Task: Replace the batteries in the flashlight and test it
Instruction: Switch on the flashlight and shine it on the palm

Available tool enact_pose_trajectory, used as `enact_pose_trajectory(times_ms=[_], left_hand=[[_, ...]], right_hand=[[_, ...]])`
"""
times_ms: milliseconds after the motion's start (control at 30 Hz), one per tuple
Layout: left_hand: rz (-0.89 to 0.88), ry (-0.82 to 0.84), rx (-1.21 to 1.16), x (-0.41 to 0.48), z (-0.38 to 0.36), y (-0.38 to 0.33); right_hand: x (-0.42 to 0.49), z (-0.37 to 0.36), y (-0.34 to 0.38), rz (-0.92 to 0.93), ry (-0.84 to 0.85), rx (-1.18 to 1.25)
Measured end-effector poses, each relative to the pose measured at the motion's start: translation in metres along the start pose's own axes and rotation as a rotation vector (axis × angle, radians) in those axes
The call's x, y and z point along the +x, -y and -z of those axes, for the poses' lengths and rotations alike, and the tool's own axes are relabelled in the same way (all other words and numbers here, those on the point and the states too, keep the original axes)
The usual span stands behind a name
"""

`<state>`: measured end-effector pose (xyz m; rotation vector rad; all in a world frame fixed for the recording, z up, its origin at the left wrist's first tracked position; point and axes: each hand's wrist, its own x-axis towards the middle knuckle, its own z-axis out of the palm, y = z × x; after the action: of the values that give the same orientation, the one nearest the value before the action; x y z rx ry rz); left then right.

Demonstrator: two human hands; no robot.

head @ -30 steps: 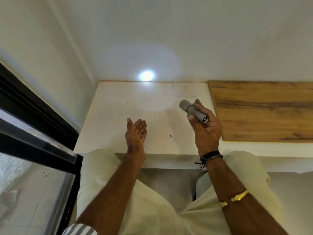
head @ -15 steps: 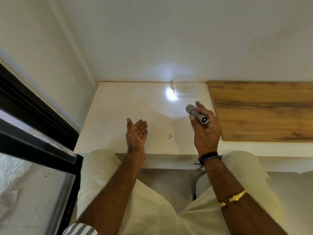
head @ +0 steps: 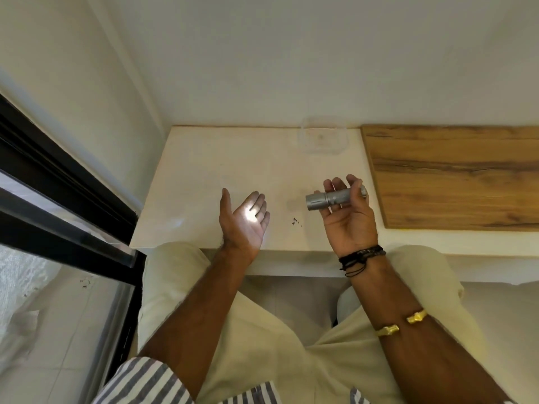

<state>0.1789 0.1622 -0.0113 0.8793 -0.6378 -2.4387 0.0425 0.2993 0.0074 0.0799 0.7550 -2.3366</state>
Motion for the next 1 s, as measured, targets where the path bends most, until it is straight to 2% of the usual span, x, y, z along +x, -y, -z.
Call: enact_pose_trajectory(times_ms=[133, 333, 833, 900, 1000], left_hand=[[0.014, 0.016, 0.025, -0.001, 0.001, 0.000], [0.032, 0.055, 0.058, -0.001, 0.002, 0.002], [0.005, 0.037, 0.058, 0.002, 0.006, 0.004], [-0.027, -0.017, 0.205, 0.004, 0.003, 0.006], [-0.267, -0.071, 0.858, 0.002, 0.000, 0.014]], right_hand=[[0.003, 0.003, 0.001, -0.023, -0.051, 0.092], [-0.002, 0.009, 0.003, -0.099, -0.028, 0.226], [-0.005, 0.004, -0.001, -0.095, -0.043, 0.158], [-0.005, 0.004, -0.001, -0.118, -0.048, 0.140], [-0.003, 0.003, -0.004, -0.149, -0.091, 0.061]])
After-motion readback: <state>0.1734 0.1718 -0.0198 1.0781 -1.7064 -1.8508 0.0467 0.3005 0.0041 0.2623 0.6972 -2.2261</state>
